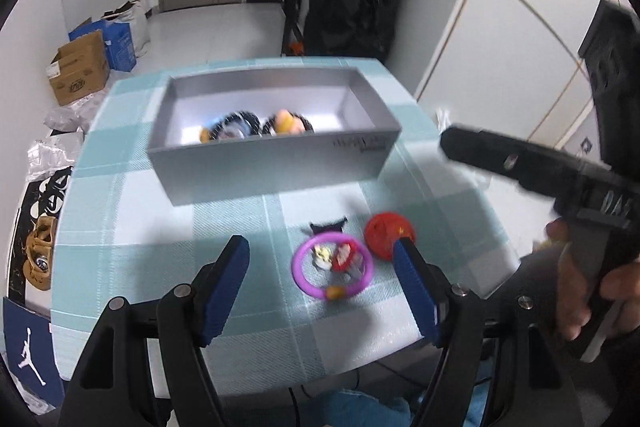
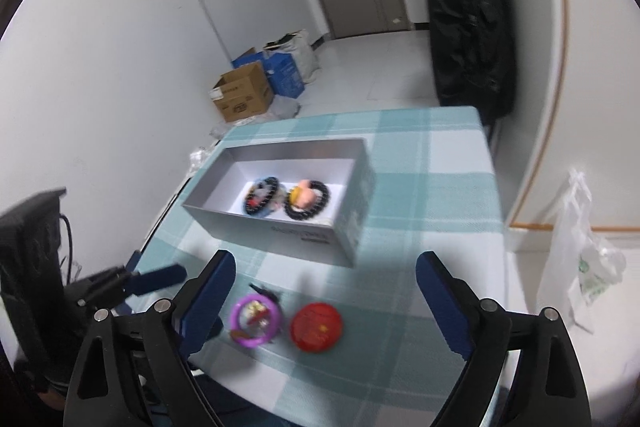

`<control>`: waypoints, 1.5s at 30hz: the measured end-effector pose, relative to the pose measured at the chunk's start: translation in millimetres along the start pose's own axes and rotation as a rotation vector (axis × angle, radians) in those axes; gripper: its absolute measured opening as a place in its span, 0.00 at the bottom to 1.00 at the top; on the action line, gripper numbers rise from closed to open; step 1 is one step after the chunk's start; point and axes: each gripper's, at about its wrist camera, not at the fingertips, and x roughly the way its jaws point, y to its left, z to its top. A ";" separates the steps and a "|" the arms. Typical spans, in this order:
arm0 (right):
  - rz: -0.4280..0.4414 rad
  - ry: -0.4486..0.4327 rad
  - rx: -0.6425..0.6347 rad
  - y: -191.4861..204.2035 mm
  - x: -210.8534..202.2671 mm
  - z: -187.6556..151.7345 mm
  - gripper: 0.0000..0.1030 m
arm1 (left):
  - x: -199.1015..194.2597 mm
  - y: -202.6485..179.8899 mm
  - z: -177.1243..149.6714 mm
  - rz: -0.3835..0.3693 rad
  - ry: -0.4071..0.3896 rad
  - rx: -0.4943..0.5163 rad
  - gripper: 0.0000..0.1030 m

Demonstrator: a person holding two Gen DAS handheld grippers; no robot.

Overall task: Organize jewelry
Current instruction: 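Reach the left tool down to the purple ring toy and grasp it, then lift the purple ring toward the box while the right tool grasps the clear red-capped trinket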

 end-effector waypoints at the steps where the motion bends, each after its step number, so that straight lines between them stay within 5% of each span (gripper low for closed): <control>1: -0.005 -0.001 0.019 -4.7 -1.8 -1.6 0.91 | 2.5 -2.1 -0.7 -0.020 0.011 0.009 0.68; 9: -0.024 0.008 0.112 -25.4 -6.7 -9.8 0.91 | 30.1 -7.4 -4.9 0.020 0.103 0.031 0.68; 16: -0.032 0.014 0.098 -23.3 -5.6 -11.9 0.91 | 32.6 -3.0 1.4 0.056 0.090 -0.010 0.68; 18: -0.031 0.014 0.104 -23.5 -5.6 -11.8 0.91 | 34.4 -3.5 1.3 0.014 0.100 -0.018 0.68; 23: -0.027 0.008 0.104 -22.6 -5.0 -10.6 0.91 | 38.2 -11.5 -3.8 0.040 0.113 0.039 0.67; 24: -0.027 0.008 0.103 -22.4 -4.6 -10.8 0.91 | 38.1 -12.5 -4.2 0.043 0.115 0.049 0.66; 26: -0.026 0.010 0.106 -22.7 -3.8 -11.4 0.91 | 37.7 -14.6 -4.3 0.060 0.111 0.065 0.49; 31: -0.032 0.011 0.096 -21.9 -2.7 -11.2 0.91 | 34.8 -13.0 -4.6 0.030 0.114 0.058 0.47; 45: -0.035 0.048 0.101 -24.4 1.8 -14.1 0.91 | 4.2 -0.2 10.2 -0.025 -0.010 -0.017 0.46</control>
